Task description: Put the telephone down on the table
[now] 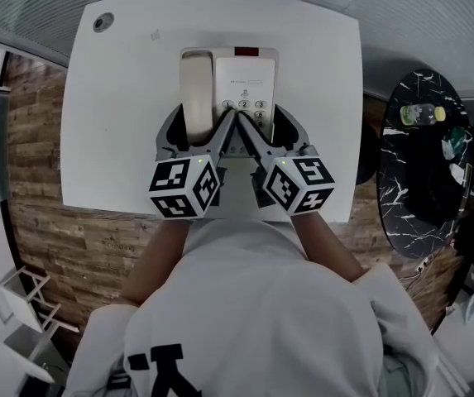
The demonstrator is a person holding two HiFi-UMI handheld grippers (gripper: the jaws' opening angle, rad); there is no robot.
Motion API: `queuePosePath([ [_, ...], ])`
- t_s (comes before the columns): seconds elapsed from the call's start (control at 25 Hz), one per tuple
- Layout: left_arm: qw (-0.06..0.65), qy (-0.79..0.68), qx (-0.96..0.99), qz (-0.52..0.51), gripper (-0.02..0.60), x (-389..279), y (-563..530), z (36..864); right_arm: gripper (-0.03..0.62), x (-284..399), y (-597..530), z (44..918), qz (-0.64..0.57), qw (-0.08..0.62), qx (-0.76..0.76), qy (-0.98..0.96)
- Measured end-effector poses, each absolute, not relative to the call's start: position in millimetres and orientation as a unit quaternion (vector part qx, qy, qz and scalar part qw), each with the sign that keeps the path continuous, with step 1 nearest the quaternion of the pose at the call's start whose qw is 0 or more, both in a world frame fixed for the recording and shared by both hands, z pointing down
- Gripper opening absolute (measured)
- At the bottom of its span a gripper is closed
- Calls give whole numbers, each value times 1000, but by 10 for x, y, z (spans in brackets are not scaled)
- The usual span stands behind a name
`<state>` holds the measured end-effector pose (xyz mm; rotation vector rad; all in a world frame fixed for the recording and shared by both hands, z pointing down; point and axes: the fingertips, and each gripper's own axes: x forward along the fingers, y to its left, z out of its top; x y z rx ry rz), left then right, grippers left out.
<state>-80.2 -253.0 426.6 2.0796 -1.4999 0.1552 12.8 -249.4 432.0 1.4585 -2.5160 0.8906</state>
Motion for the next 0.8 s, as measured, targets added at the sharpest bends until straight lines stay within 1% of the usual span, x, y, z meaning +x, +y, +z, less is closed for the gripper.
queuePosePath([
  [0.8,314,-558,762,93,383,-790,-2503,4499,295,139,-2459,4556,326,64,483,-810],
])
